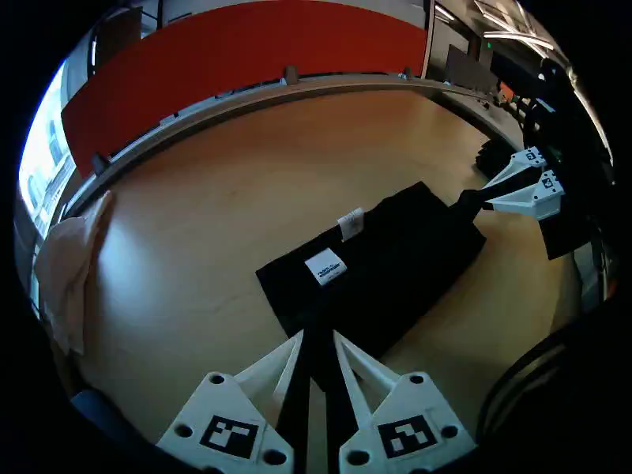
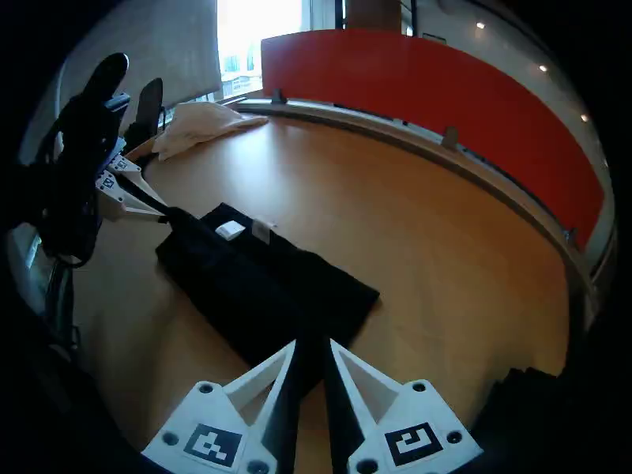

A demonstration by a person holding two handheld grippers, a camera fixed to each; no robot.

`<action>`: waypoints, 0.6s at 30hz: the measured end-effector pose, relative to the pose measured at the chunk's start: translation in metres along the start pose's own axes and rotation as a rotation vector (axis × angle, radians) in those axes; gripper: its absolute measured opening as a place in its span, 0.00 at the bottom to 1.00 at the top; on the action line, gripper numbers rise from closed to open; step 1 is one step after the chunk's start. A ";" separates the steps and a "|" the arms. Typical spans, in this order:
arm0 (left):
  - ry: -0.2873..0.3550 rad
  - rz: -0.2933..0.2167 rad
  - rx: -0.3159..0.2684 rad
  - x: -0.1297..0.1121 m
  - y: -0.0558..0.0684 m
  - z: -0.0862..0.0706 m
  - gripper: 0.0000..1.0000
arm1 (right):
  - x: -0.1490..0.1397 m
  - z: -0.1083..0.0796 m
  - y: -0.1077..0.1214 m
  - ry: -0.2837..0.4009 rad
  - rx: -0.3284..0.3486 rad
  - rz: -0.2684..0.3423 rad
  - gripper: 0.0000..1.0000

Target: Fold towel

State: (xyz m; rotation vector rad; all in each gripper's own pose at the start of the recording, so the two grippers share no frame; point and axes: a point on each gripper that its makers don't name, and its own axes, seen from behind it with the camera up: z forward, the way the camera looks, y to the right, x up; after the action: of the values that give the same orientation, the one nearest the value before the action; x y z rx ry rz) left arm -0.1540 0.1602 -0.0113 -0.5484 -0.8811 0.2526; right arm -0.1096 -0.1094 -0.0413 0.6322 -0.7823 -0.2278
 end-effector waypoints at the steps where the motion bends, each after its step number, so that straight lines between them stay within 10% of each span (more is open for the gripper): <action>1: -0.002 0.004 0.001 -0.001 -0.001 0.003 0.11 | 0.000 0.002 0.001 -0.001 0.001 0.004 0.16; 18: -0.014 0.022 0.029 -0.003 -0.016 0.035 0.21 | -0.005 0.031 0.013 -0.029 -0.030 0.071 0.22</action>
State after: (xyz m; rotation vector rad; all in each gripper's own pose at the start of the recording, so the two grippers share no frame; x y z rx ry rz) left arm -0.1834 0.1578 0.0133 -0.5307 -0.8843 0.2892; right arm -0.1355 -0.1108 -0.0198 0.5724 -0.8262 -0.1834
